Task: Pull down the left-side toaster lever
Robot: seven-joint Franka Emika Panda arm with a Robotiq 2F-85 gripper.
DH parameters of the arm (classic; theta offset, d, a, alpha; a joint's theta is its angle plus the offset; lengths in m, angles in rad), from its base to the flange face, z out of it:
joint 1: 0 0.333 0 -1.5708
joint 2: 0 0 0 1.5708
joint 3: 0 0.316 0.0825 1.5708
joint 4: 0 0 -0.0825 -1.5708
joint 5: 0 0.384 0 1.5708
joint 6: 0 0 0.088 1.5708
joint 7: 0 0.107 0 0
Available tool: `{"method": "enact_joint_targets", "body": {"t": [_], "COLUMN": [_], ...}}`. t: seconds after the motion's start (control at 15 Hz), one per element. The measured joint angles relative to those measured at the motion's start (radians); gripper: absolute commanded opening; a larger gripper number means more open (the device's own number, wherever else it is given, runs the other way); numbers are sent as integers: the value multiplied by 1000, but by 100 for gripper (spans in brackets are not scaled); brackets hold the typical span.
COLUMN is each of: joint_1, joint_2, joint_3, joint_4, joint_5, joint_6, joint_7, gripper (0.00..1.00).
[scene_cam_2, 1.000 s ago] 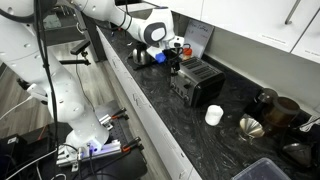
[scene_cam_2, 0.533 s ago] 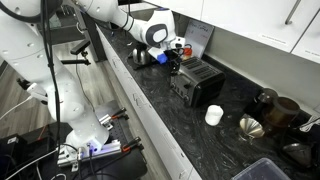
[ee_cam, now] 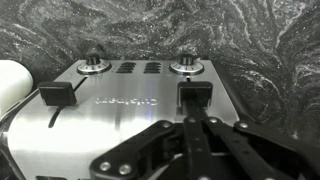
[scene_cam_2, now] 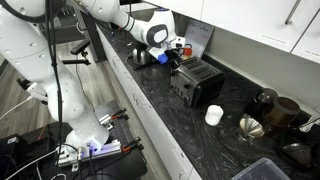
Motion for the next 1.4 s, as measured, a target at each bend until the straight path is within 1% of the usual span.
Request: {"method": "enact_joint_targets", "body": {"t": [0.87,1.4], "joint_1": [-1,-1], "joint_2": [4,5], "joint_3": [4,3], "joint_4": [-24,-75], "joint_5": [4,8], "joint_6": [8,86], "joint_7": [0,-2], "gripper": [0,0]}}
